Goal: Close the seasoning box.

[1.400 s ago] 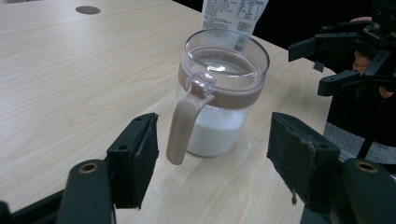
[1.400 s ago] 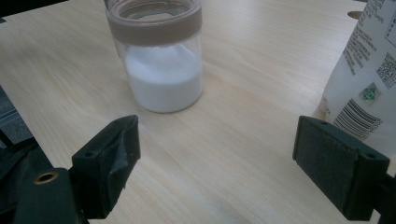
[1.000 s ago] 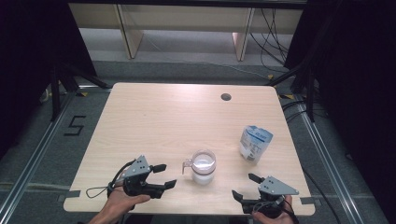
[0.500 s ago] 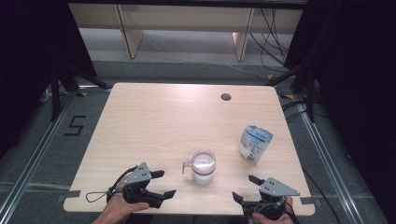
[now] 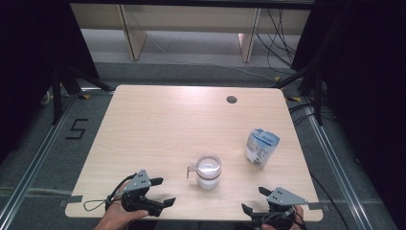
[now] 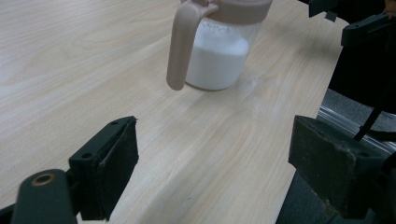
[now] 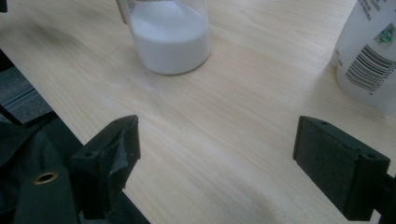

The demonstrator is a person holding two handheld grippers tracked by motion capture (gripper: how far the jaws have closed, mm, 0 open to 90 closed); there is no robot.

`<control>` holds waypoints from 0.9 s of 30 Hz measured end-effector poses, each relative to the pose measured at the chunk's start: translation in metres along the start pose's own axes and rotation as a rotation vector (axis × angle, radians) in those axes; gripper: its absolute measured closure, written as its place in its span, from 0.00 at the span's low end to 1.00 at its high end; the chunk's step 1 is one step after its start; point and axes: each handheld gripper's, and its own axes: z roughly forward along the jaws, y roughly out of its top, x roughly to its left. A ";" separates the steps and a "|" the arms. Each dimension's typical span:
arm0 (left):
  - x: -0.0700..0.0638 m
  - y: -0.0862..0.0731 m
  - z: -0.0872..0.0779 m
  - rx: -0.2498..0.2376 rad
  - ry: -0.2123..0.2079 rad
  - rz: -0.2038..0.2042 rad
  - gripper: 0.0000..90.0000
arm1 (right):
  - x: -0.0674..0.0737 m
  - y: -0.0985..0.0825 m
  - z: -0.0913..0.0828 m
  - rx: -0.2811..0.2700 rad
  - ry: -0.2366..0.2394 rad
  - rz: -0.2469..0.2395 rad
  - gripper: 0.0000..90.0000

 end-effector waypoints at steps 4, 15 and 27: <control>0.000 -0.003 0.003 0.005 0.006 0.004 0.17 | -0.002 0.000 -0.001 -0.017 -0.001 -0.025 0.18; 0.001 -0.004 0.003 0.021 0.015 0.011 0.17 | -0.002 0.001 -0.001 -0.016 0.000 -0.027 0.18; 0.003 -0.004 0.004 0.018 0.018 0.004 0.17 | -0.003 0.001 -0.001 -0.019 -0.013 -0.035 0.18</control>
